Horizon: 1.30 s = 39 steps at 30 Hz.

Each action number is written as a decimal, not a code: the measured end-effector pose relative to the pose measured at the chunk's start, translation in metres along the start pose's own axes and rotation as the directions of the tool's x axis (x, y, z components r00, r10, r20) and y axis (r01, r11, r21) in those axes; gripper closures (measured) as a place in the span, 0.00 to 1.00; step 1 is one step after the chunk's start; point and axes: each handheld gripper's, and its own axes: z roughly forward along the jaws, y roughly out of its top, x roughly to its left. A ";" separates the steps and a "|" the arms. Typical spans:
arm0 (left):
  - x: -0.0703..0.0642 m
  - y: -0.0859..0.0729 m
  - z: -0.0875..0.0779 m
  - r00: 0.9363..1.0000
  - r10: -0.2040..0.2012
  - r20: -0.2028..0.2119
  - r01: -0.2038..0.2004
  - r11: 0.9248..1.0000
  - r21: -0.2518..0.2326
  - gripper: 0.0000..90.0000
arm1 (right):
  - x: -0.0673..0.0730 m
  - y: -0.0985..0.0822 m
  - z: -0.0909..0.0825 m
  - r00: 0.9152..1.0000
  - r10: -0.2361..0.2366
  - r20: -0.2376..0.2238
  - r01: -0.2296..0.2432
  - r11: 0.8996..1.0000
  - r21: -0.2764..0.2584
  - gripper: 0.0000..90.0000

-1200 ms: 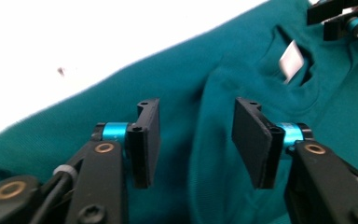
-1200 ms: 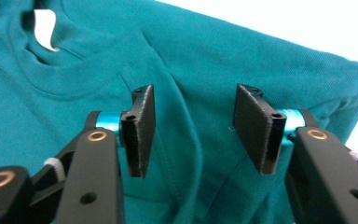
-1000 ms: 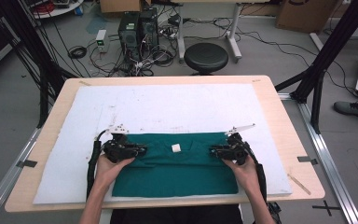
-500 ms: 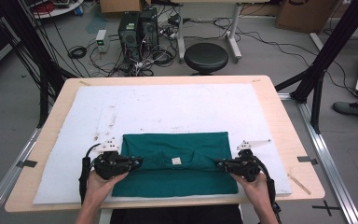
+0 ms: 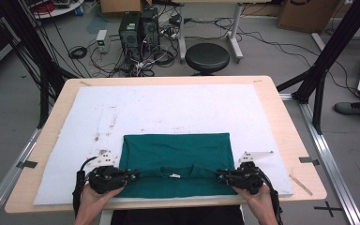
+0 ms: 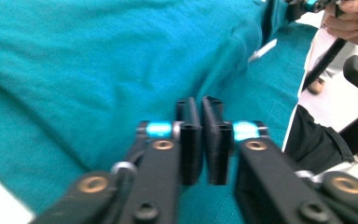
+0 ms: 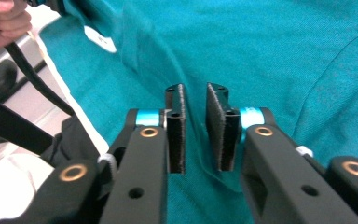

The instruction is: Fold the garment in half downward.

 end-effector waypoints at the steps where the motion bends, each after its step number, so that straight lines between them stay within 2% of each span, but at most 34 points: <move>1: 0.000 0.001 -0.003 1.000 -0.002 0.000 0.002 1.000 -0.018 0.83 | 0.000 0.000 -0.001 1.000 0.001 -0.001 -0.001 1.000 -0.010 0.82; 4: -0.001 0.008 -0.008 1.000 0.000 -0.031 -0.003 0.997 -0.079 0.72 | -0.001 0.004 -0.007 1.000 0.015 0.003 -0.015 0.998 -0.058 0.76; 7: -0.001 0.014 -0.002 0.996 0.005 -0.085 -0.013 0.995 -0.094 0.64 | -0.002 0.011 -0.006 0.999 0.014 0.032 -0.011 0.997 -0.082 0.69; 9: -0.002 0.017 0.007 0.994 0.016 -0.107 -0.024 0.997 -0.069 0.62 | 0.000 0.015 0.000 0.999 0.011 0.050 -0.007 0.996 -0.085 0.67; 12: -0.006 0.019 0.023 0.995 0.041 -0.096 -0.043 0.999 -0.023 0.59 | 0.005 0.021 0.014 0.998 -0.015 0.065 0.018 0.999 -0.044 0.64; 13: -0.006 0.019 0.023 0.995 0.041 -0.096 -0.043 0.999 -0.023 0.58 | 0.005 0.021 0.014 0.998 -0.015 0.065 0.018 0.999 -0.044 0.64; 15: -0.014 0.016 0.031 0.993 0.078 -0.087 -0.077 0.997 0.013 0.58 | 0.012 0.021 0.023 0.996 -0.046 0.070 0.047 0.999 -0.014 0.62; 20: -0.024 0.002 0.034 0.988 0.126 -0.091 -0.119 0.990 0.080 0.56 | 0.023 0.011 0.027 0.991 -0.095 0.096 0.093 0.995 0.030 0.59; 22: -0.027 -0.001 0.035 0.983 0.157 -0.092 -0.147 0.983 0.113 0.57 | 0.026 0.007 0.029 0.984 -0.129 0.125 0.121 0.990 0.071 0.59; 23: -0.028 -0.001 0.035 0.982 0.167 -0.093 -0.156 0.981 0.118 0.57 | 0.028 0.004 0.029 0.979 -0.152 0.135 0.144 0.987 0.067 0.59; 24: -0.029 -0.001 0.035 0.980 0.177 -0.092 -0.165 0.978 0.124 0.57 | 0.028 0.004 0.029 0.979 -0.155 0.134 0.147 0.987 0.067 0.58; 26: -0.030 0.001 0.035 0.981 0.175 -0.085 -0.163 0.978 0.130 0.56 | 0.027 0.005 0.027 0.982 -0.148 0.119 0.141 0.988 0.065 0.56; 29: -0.029 0.002 0.030 0.981 0.167 -0.096 -0.159 0.984 0.082 0.53 | 0.025 0.006 0.024 0.983 -0.133 0.123 0.128 0.991 0.047 0.53; 32: -0.025 0.006 0.022 0.983 0.142 -0.115 -0.140 0.990 0.023 0.50 | 0.022 0.007 0.019 0.982 -0.119 0.143 0.120 0.993 0.007 0.49; 35: -0.019 0.012 0.015 0.983 0.126 -0.134 -0.129 0.992 -0.016 0.46 | 0.017 0.009 0.013 0.983 -0.098 0.157 0.104 0.994 -0.030 0.45; 39: -0.014 0.018 0.010 0.983 0.102 -0.155 -0.112 0.992 -0.053 0.40 | 0.013 0.010 0.009 0.982 -0.084 0.169 0.093 0.994 -0.050 0.41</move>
